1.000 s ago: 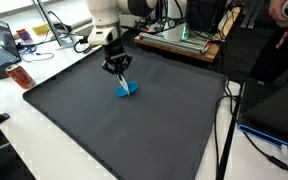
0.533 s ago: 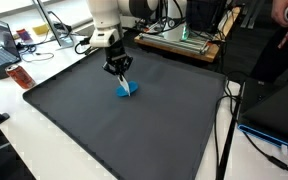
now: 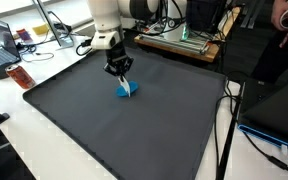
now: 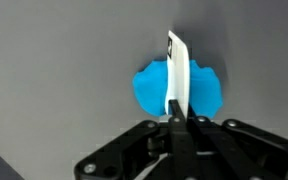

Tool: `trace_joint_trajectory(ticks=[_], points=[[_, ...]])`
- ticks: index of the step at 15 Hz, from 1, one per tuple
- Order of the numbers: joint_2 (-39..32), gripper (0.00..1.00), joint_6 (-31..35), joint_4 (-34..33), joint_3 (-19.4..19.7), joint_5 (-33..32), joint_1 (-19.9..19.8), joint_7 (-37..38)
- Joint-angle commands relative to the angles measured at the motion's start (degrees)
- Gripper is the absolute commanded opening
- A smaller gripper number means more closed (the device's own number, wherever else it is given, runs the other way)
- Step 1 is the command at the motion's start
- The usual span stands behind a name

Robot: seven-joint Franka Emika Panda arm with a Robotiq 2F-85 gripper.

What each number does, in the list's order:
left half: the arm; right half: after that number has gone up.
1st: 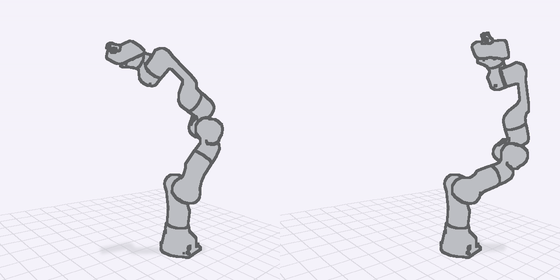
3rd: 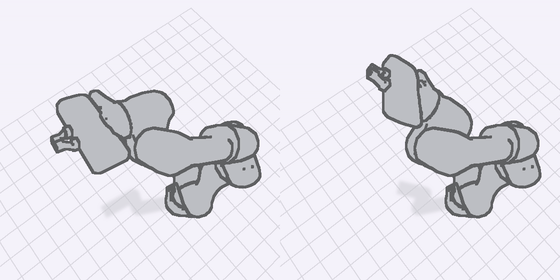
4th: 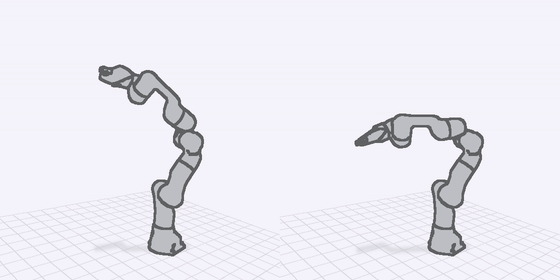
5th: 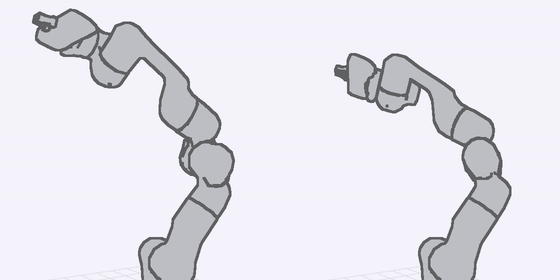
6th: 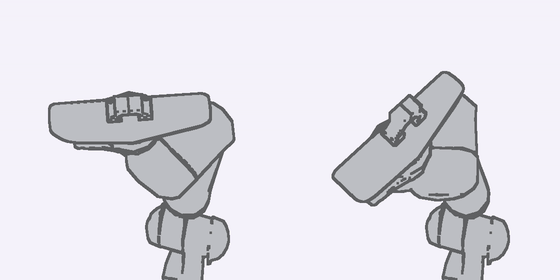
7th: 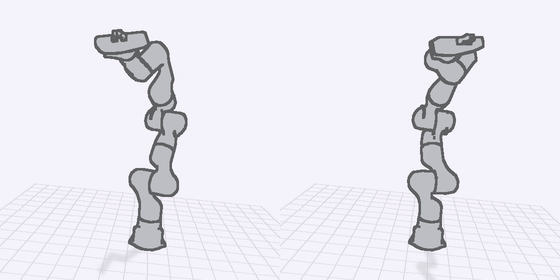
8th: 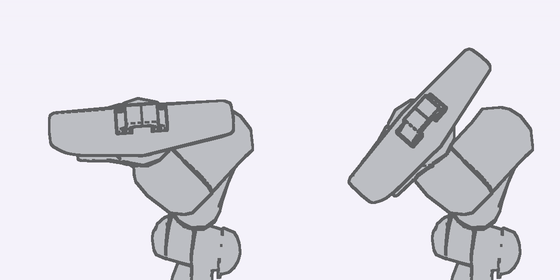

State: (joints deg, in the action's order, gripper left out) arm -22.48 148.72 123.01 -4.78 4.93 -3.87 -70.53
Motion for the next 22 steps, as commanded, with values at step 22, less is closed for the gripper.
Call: trace_joint_trajectory(ticks=[22], points=[[-4.1,0.01,-2.9,-1.9,1.3,-3.9,-4.1,0.2]])
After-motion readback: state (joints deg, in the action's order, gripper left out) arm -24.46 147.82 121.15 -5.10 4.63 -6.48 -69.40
